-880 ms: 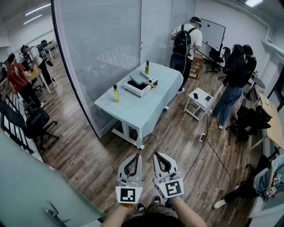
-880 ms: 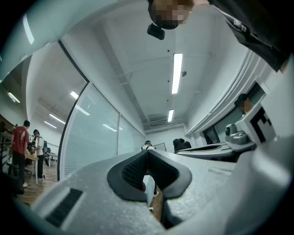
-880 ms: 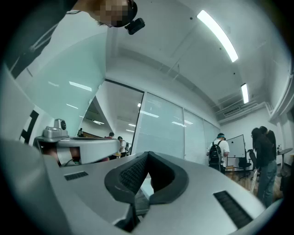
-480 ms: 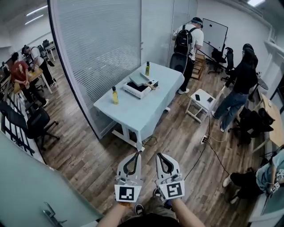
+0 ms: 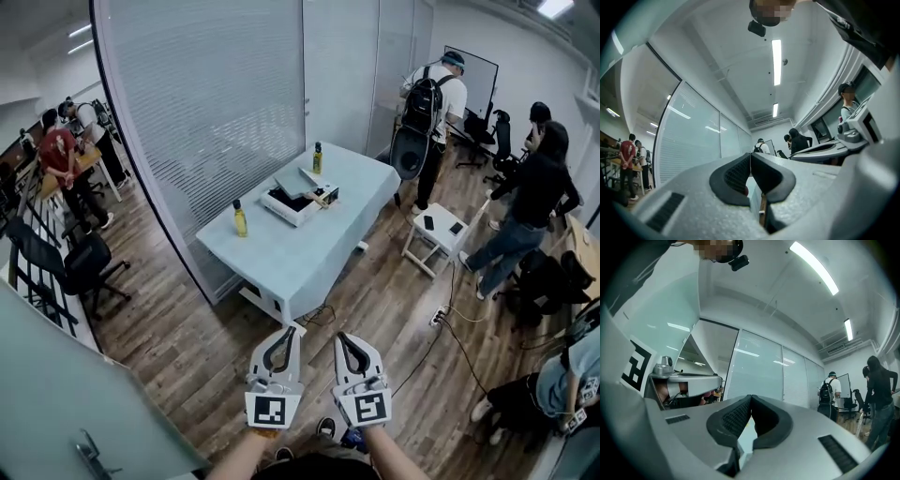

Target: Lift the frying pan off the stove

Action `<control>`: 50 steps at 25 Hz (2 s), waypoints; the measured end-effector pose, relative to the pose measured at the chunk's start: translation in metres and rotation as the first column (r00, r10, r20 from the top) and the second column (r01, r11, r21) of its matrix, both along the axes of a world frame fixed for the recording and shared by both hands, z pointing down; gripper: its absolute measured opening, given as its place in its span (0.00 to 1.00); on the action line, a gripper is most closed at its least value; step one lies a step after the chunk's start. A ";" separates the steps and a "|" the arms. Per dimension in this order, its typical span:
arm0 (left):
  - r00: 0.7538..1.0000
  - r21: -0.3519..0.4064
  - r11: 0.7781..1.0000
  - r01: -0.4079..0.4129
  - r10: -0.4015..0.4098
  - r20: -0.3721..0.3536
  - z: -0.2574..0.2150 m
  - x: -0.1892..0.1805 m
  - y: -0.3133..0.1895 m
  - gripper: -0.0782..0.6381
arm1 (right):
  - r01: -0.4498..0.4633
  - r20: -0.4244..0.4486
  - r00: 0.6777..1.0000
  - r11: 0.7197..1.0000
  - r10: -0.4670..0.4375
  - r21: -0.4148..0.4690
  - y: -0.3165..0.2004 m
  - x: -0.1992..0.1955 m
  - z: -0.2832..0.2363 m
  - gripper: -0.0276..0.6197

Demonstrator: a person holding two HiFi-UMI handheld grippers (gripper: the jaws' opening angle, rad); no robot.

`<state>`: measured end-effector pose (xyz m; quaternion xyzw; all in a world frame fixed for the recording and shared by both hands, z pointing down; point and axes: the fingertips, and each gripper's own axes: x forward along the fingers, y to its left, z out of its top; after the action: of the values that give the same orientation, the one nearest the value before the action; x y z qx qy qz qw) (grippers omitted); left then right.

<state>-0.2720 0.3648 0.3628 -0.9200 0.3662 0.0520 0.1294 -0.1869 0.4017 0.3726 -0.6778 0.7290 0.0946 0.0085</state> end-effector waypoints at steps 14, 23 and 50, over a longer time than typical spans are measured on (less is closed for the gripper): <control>0.993 -0.037 0.996 0.087 -0.084 0.078 0.017 0.076 -0.037 0.13 | 0.103 0.027 0.994 0.994 -0.102 -0.028 -0.047 0.079 0.015 0.04; 0.994 -0.035 0.996 0.084 -0.081 0.075 0.023 0.114 -0.081 0.13 | 0.117 0.031 0.993 0.993 -0.116 -0.022 -0.090 0.114 0.024 0.04; 0.998 -0.100 0.993 0.064 -0.065 -0.006 0.047 0.223 -0.335 0.13 | 0.089 -0.105 0.989 0.986 -0.104 -0.139 -0.339 0.255 0.042 0.04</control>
<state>-0.0493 0.0293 0.4097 -0.9129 0.3983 0.0336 0.0833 0.0680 0.0624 0.4142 -0.6344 0.7651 0.0827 -0.0735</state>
